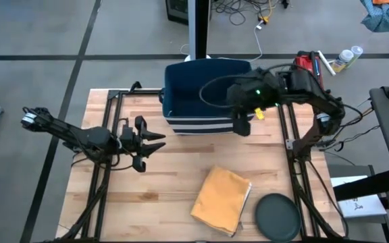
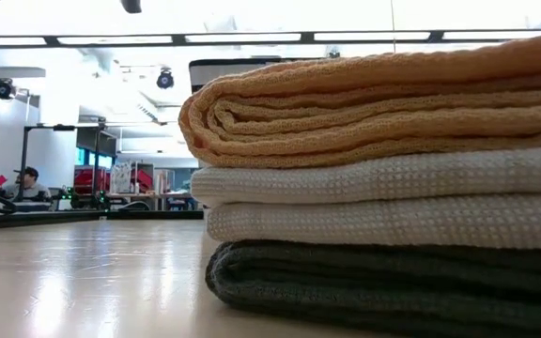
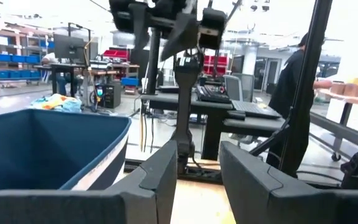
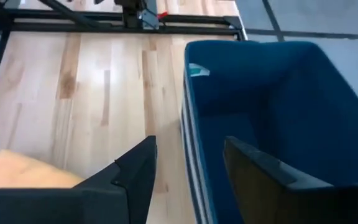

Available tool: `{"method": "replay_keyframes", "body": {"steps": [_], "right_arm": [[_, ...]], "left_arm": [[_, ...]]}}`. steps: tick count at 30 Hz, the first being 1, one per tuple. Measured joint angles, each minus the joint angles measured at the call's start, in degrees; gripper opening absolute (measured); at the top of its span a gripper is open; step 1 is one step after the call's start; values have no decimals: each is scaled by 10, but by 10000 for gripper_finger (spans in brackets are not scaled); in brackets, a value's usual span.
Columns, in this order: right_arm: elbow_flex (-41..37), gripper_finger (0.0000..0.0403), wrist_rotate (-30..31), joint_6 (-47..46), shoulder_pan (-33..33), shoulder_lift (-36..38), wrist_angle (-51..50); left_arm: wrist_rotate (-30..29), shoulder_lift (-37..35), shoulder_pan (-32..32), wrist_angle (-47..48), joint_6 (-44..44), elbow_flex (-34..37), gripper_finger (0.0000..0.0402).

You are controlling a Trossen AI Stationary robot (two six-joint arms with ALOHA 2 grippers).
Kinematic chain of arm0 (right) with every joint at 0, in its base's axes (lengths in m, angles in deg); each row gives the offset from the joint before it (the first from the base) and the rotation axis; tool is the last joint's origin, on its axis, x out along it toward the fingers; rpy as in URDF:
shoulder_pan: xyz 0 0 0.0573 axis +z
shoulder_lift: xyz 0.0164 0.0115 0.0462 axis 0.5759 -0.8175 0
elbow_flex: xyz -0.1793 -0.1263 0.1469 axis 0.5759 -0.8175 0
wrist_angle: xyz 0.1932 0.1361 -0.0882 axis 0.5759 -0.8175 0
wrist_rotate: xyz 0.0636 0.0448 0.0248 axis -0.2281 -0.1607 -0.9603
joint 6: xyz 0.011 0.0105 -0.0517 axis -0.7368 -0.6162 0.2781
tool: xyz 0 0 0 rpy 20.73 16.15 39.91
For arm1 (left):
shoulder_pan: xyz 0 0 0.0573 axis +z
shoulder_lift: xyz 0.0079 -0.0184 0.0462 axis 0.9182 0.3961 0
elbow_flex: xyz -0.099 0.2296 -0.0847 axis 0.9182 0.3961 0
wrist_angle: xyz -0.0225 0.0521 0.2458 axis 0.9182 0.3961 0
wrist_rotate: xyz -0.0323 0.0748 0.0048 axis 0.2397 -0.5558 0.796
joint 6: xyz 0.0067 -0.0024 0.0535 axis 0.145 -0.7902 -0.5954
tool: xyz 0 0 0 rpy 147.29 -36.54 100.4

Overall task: Fold kitchen towel into neat rectangle
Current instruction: Put the stacked towels into the blue laundry bin

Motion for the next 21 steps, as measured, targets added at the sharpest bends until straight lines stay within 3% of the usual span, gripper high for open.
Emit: {"method": "replay_keyframes", "body": {"steps": [3, 6, 9, 12, 14, 17, 21], "right_arm": [[-58, 167, 13, -26, 44, 20, 15], [-152, 155, 59, -30, 100, 46, 92], [-262, 144, 87, -25, 151, 76, 226], [-369, 131, 88, -11, 191, 102, 424], [-426, 121, 82, 8, 207, 111, 570], [-485, 106, 79, 35, 214, 114, 705], [-516, 83, 80, 49, 199, 114, 733]], "left_arm": [[0, 13, 0, -1, 6, 0, 114], [0, 15, 0, 7, 58, -4, 114], [16, -27, -5, 55, 55, -23, 114], [68, -81, -9, 104, 61, -26, 114], [96, -112, -9, 109, 71, -13, 114], [134, -163, -9, 114, 77, 14, 114], [155, -227, -9, 97, 67, 68, 114]]}}
